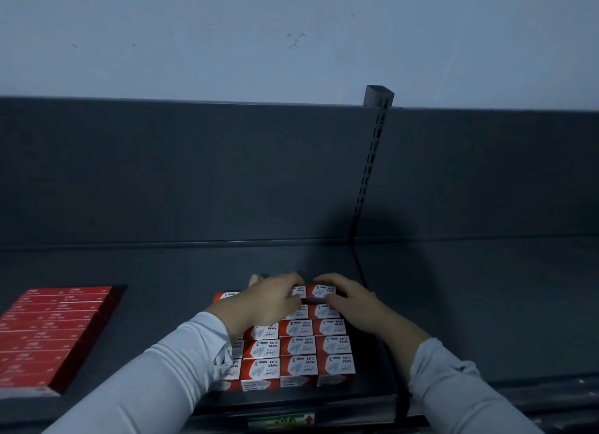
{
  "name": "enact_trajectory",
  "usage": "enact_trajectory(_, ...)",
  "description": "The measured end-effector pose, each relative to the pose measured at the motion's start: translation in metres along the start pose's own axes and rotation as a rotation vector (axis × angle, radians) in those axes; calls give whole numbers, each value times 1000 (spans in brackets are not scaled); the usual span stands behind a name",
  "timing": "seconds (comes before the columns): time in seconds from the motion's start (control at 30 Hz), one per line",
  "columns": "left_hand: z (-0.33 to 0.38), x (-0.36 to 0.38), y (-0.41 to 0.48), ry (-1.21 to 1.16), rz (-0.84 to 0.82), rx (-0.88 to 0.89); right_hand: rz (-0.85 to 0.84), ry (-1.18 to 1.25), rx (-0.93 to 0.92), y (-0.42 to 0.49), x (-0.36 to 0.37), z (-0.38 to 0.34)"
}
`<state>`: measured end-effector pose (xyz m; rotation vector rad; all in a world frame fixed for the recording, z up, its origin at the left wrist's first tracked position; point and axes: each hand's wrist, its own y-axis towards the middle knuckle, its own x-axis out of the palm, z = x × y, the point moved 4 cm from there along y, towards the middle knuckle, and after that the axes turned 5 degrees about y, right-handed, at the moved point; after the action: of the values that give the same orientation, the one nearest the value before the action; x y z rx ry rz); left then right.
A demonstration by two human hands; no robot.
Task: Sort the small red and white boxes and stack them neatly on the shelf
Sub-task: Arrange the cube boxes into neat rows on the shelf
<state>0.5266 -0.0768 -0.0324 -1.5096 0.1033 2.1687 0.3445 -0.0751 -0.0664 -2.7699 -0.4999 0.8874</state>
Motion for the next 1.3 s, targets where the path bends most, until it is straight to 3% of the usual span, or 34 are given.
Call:
enact_trajectory(0.23, -2, 6, -7, 84, -34, 25, 21, -77, 3, -9, 7, -13)
enact_trajectory(0.47, -5, -2, -27, 64, 24, 1, 36, 78, -3, -20, 12, -15)
enact_trajectory(0.6, -35, -21, -61, -255, 280, -44, 187, 409, -36, -46, 9, -16)
enact_trajectory(0.7, -72, -8, -89, -837, 396, -141, 273, 524, -60, -65, 14, -9)
enact_trajectory(0.8, -93, 25, -96, -1165, 280, -196, 296, 603, -19, -71, 24, -4)
enact_trajectory(0.87, -83, 31, -102, -1293, 287, -223, 261, 635, 19, -71, 33, -6)
enact_trajectory(1.13, -77, 48, -105, -1154, 265, -333, 168, 578, 79, -69, 49, -13)
enact_trajectory(1.3, -64, 41, -107, -1064, 282, -258, 148, 523, 112, -73, 52, -19)
